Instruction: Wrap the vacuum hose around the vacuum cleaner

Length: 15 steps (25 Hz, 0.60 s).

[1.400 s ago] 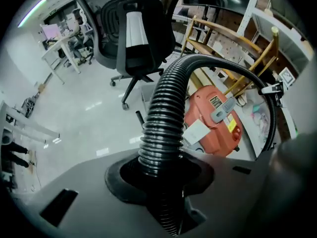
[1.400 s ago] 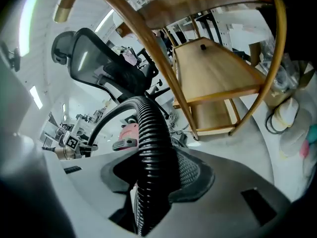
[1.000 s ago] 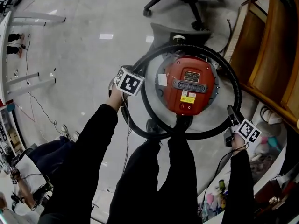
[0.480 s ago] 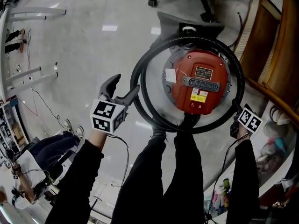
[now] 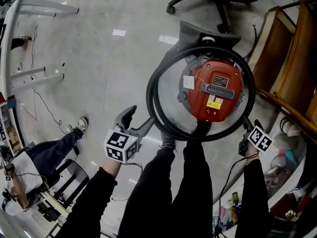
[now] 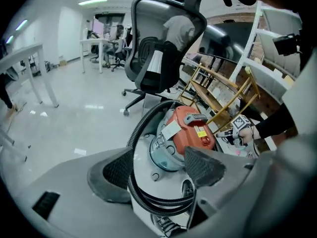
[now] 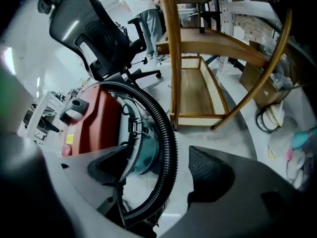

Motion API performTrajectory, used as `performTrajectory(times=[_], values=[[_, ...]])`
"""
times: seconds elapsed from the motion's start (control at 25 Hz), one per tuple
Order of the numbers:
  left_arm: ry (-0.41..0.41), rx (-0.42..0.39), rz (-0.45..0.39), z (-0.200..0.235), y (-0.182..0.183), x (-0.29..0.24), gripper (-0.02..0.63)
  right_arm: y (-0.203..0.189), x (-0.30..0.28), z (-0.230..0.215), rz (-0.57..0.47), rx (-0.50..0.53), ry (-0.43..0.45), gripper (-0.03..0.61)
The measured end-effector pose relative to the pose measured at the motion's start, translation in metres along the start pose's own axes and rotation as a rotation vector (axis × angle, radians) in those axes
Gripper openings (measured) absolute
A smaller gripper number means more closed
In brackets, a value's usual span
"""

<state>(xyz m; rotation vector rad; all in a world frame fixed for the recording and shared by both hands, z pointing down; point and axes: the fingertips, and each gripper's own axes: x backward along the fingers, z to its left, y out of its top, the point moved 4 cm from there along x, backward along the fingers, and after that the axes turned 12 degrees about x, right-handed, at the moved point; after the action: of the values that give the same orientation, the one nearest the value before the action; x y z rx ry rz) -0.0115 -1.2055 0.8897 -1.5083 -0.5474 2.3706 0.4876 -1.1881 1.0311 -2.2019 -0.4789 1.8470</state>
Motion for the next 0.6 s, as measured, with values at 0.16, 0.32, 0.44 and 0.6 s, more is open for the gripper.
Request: performTrajectory(times=[0.16,0.32,0.44,0.6], values=[[-0.022,-0.002,0.011,-0.016,0.001,0.032,0.337,0.006,0.054,0.033,-0.053,-0.032,0.057,0.391],[-0.075,-0.015,0.051,-0.048,0.004,0.084,0.337,0.011,0.134,0.089,-0.103,-0.056,0.162,0.391],[-0.138,-0.012,0.045,-0.075,0.013,0.13,0.337,0.015,0.202,0.144,-0.144,-0.067,0.253,0.39],[-0.211,-0.043,0.027,-0.109,0.021,0.185,0.337,0.027,0.286,0.216,-0.226,-0.076,0.361,0.387]])
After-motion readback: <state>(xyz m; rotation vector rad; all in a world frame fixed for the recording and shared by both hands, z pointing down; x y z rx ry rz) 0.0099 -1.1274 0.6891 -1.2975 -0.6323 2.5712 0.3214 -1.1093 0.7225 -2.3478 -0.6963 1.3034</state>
